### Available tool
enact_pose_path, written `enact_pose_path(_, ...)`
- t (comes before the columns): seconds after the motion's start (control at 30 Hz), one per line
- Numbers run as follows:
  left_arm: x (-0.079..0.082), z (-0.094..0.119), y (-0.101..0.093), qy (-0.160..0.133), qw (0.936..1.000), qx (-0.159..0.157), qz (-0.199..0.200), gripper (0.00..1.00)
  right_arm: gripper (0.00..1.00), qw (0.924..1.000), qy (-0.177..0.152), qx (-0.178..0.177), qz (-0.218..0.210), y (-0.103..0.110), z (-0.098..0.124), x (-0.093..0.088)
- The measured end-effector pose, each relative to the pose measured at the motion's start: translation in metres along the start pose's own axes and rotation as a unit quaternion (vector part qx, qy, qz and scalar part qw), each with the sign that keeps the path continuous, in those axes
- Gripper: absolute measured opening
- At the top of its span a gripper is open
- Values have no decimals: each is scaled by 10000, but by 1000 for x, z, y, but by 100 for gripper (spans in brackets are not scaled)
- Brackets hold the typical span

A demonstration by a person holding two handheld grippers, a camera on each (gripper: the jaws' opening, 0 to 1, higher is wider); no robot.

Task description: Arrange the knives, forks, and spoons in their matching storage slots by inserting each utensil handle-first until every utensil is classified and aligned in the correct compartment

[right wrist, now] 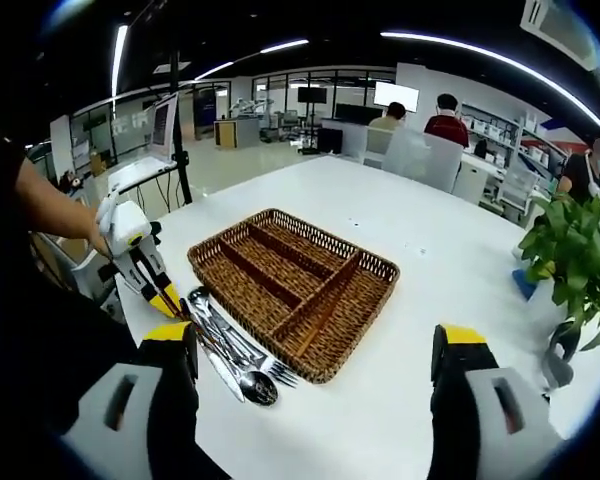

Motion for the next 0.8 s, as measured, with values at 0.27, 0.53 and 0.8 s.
enact_pose_path(0.27,35,20,14,-971,9913,-28,892,3,97,9999,-100,128,-27,9,-4,9)
enact_pose_path(0.53,66,37,27,-1559,9779,12,1394,3,95,9987,-166,389,-295,19,-16,14)
enact_pose_path(0.8,86,56,37,-2052,9632,-8,1737,3,92,9965,-279,614,-485,27,-21,24)
Point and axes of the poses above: the point that each gripper's makers call its tool centre point, and the gripper's own axes: z roughly backward along the fingers, y roughly to its left, x roughly out of its top, the point moved 4 cm from there along z, roughly backward along the fingers, and after that the axes turned 3 degrees about y, right-handed, at the moved point
